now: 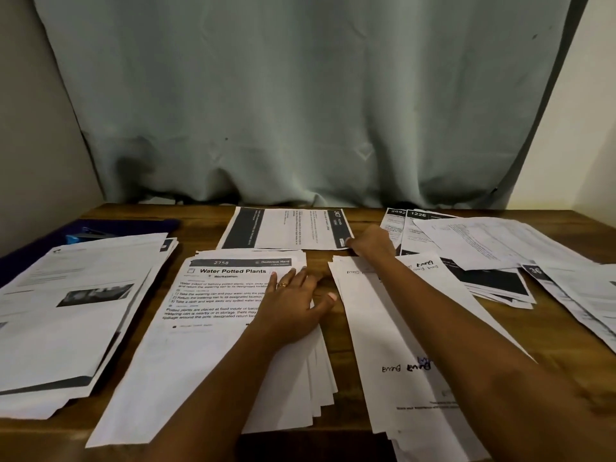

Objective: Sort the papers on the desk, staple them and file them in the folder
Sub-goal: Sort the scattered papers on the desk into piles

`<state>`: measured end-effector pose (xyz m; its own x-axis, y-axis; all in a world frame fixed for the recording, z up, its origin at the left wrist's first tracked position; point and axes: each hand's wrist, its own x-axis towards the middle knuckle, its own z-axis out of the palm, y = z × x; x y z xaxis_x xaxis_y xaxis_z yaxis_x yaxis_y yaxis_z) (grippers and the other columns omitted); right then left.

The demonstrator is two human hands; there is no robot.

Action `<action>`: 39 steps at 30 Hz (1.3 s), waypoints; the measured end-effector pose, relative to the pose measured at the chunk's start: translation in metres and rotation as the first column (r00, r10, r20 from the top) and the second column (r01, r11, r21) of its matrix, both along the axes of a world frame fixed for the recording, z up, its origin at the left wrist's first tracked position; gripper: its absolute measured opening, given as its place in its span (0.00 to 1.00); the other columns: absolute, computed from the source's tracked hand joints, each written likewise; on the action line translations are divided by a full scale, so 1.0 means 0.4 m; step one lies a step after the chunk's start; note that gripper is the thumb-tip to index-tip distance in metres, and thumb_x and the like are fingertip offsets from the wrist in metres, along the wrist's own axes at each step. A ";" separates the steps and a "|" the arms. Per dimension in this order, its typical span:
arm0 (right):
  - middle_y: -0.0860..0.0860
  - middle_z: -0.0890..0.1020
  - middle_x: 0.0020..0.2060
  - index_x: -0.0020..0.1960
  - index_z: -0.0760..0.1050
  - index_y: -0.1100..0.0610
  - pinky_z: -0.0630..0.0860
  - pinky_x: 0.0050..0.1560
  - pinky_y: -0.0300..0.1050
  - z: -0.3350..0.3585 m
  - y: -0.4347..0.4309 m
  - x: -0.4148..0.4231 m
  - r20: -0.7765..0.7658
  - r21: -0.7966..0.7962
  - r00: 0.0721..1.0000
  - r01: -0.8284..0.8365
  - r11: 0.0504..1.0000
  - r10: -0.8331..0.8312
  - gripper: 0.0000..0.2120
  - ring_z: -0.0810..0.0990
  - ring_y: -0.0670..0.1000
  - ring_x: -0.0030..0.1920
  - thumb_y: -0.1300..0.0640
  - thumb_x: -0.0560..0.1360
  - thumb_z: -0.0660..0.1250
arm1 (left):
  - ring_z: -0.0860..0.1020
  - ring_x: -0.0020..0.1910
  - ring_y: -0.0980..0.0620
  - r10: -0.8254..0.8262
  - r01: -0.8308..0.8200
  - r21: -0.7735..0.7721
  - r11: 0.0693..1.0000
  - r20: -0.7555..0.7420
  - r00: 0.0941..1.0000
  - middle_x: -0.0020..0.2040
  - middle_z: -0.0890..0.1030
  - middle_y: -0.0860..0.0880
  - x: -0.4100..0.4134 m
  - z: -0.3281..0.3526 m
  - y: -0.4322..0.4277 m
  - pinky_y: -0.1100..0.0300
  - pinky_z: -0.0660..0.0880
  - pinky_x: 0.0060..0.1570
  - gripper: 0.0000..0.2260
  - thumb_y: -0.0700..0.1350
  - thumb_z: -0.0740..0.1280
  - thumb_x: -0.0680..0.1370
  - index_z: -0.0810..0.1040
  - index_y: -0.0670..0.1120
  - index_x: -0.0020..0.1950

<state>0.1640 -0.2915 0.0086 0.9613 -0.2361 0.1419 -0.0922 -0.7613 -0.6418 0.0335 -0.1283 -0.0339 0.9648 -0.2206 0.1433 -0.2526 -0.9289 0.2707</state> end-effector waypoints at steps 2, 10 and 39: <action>0.57 0.80 0.53 0.50 0.76 0.59 0.74 0.45 0.46 -0.007 0.011 0.005 0.011 -0.009 1.000 0.014 1.000 -0.014 0.15 0.80 0.58 0.51 0.49 0.72 0.71 | 0.48 0.78 0.50 0.000 0.000 0.009 1.000 0.001 1.000 0.79 0.52 0.53 0.003 -0.003 0.002 0.47 0.38 0.74 0.34 0.68 0.40 0.73 0.54 0.58 0.76; 0.58 0.81 0.52 0.53 0.76 0.61 0.75 0.51 0.49 0.017 -0.082 -0.007 0.110 -0.083 0.988 0.115 0.990 -0.106 0.12 0.78 0.57 0.52 0.52 0.76 0.66 | 0.50 0.77 0.50 0.008 -0.008 -0.024 1.000 -0.019 1.000 0.78 0.53 0.51 -0.008 0.023 -0.004 0.47 0.39 0.74 0.33 0.69 0.42 0.74 0.55 0.57 0.76; 0.58 0.80 0.55 0.59 0.76 0.62 0.72 0.55 0.46 -0.019 -0.437 -0.116 0.000 -0.248 0.998 0.055 0.967 -0.057 0.17 0.77 0.57 0.56 0.50 0.78 0.63 | 0.47 0.77 0.54 -0.173 0.175 0.082 0.981 -0.029 0.984 0.79 0.50 0.54 0.021 0.003 -0.236 0.48 0.39 0.74 0.48 0.78 0.31 0.61 0.50 0.59 0.77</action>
<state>0.1176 -0.4661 0.0009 0.9488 -0.2480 0.1957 -0.1434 -0.8900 -0.4328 0.0420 -0.2226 -0.0326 0.9133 -0.3958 0.0962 -0.4073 -0.8910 0.2006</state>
